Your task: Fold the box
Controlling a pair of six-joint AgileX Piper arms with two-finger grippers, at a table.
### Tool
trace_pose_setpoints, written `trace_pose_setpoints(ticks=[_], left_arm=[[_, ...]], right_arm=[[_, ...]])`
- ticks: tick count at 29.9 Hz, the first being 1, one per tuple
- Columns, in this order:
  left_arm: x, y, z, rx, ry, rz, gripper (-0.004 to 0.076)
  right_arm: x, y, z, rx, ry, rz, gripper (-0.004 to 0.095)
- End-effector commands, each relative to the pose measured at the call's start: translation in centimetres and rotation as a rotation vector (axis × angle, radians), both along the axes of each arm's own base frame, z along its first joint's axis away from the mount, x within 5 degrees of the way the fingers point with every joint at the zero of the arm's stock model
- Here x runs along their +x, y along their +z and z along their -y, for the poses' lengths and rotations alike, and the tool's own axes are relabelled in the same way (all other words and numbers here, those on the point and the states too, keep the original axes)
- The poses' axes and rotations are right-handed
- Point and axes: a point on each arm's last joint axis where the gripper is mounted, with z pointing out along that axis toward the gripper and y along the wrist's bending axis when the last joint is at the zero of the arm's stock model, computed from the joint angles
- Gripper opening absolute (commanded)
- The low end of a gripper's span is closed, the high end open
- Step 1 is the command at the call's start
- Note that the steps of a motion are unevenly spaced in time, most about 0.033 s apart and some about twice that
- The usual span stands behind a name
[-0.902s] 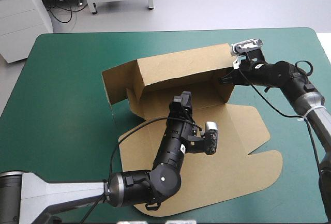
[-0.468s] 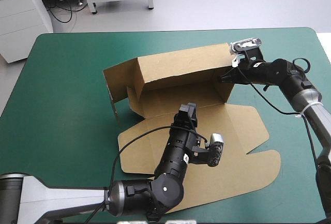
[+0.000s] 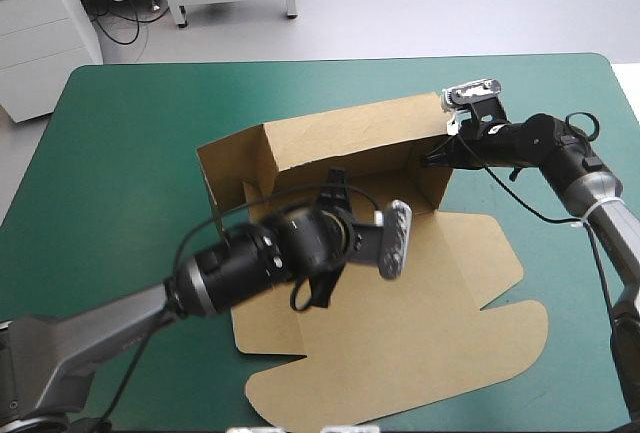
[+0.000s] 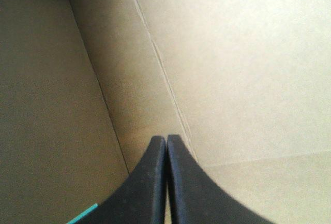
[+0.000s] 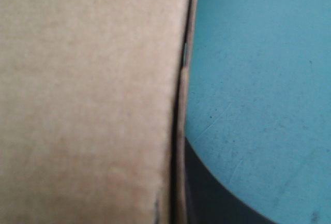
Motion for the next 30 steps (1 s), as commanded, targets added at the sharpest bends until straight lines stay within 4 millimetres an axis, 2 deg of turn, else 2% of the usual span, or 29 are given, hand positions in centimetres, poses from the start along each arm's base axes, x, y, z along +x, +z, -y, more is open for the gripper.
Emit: trace_pose_setpoints(ticks=[1, 4, 7, 8, 10, 12, 14, 17, 20, 25, 28, 30], left_arm=[[2.0, 6.4, -4.4, -0.181, 0.083, -0.071, -0.0012], [5.4, 9.8, -8.4, -0.390, 0.231, -0.099, -0.0012], [8.0, 12.5, -12.9, -0.610, 0.362, -0.112, -0.0012], [8.8, 12.9, -14.2, -0.675, 0.408, -0.117, -0.0012], [10.6, 13.4, -18.1, -0.813, 0.577, -0.119, -0.0012], [12.3, 13.0, -22.3, -0.909, 0.769, -0.146, -0.0012], [13.3, 12.0, -26.1, -0.968, 0.933, -0.206, -0.0012], [13.9, 9.8, -30.5, -1.033, 1.089, -0.293, -0.0020], [14.0, 7.1, -33.6, -1.111, 1.202, -0.389, -0.0032], [13.9, 2.1, -36.5, -1.183, 1.312, -0.504, -0.0032], [13.9, -0.5, -37.2, -1.213, 1.358, -0.536, -0.0032], [13.9, -1.5, -37.2, -1.209, 1.370, -0.543, -0.0032]], right_arm=[[-0.4, 2.9, 0.1, 0.047, -0.028, 0.091, -0.0016], [-0.4, 2.9, 0.1, 0.046, -0.027, 0.091, -0.0016], [-0.4, 2.8, 0.1, 0.041, -0.028, 0.091, -0.0016], [-0.3, 2.8, 0.1, 0.038, -0.028, 0.091, -0.0016], [-0.4, 2.8, 0.1, 0.037, -0.026, 0.087, -0.0016], [-0.4, 2.8, 0.1, 0.035, -0.024, 0.085, -0.0015], [-0.4, 2.8, 0.2, 0.030, -0.023, 0.086, -0.0016], [-0.4, 2.8, 0.2, 0.028, -0.022, 0.087, -0.0016], [-0.4, 2.8, 0.2, 0.028, -0.024, 0.090, -0.0016], [-0.3, 2.7, 0.2, 0.027, -0.024, 0.086, -0.0016], [-0.1, 2.3, 0.1, 0.028, -0.026, 0.074, -0.0016], [0.0, 2.1, 0.1, 0.027, -0.024, 0.066, -0.0016]])
